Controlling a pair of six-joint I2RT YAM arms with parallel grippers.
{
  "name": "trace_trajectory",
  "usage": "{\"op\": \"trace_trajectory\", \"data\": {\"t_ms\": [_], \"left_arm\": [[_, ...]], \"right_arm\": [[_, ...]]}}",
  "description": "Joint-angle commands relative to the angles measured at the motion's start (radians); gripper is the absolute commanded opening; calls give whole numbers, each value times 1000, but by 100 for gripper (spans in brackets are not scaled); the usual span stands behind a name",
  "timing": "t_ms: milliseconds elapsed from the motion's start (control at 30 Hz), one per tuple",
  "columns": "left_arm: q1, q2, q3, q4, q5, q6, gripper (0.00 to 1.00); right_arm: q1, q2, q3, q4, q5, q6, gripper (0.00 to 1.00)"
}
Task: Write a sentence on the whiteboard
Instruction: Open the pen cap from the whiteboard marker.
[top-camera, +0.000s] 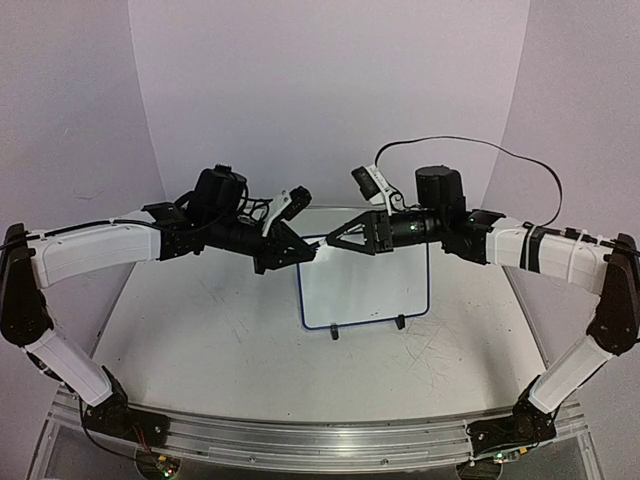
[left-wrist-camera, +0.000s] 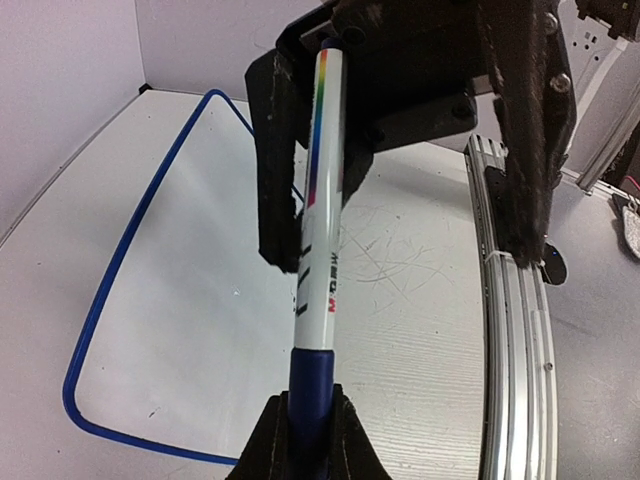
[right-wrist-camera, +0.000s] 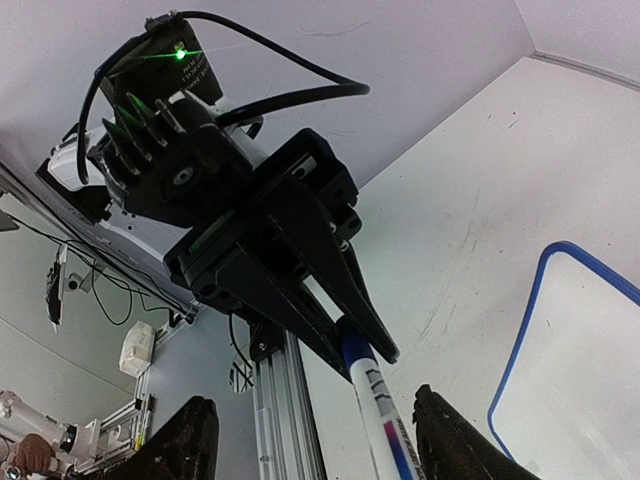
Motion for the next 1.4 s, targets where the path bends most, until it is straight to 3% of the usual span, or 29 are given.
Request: {"op": "trace_trajectory", "data": {"t_ms": [0,467,867,1100,1367], "left_arm": [[-5,-51,28,-26,22,30,0],[-6,-26,42,-61,55,48,0],[-6,-19,48,-73,69,52,0],[-6,-14,53,-88,75,58,0],[-7,-17,51,-97,74,58,0]], "right_arm": [[-9,-2,58,-39,-41,-52,68],[-4,63,80,-59,-108,-56,55],[-3,126,110,-75,-172,-72,17],[-3,143,120,-82,-189,-77,30],[-3,150,122,-86,-201,-69,17]]}}
